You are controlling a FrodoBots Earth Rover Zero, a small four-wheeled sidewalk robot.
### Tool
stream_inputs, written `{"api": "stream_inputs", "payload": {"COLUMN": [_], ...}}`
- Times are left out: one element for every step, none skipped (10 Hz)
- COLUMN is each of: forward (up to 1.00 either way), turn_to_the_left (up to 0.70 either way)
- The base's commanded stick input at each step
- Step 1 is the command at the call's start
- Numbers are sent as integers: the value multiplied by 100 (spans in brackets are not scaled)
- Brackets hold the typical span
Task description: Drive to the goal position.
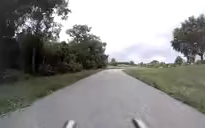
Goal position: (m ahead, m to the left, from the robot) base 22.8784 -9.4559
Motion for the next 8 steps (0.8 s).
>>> {"api": "stream_inputs", "payload": {"forward": [70, 70, 70, 70, 70, 70, 70, 70], "turn_to_the_left": [0, 0, 0, 0, 0, 0, 0, 0]}}
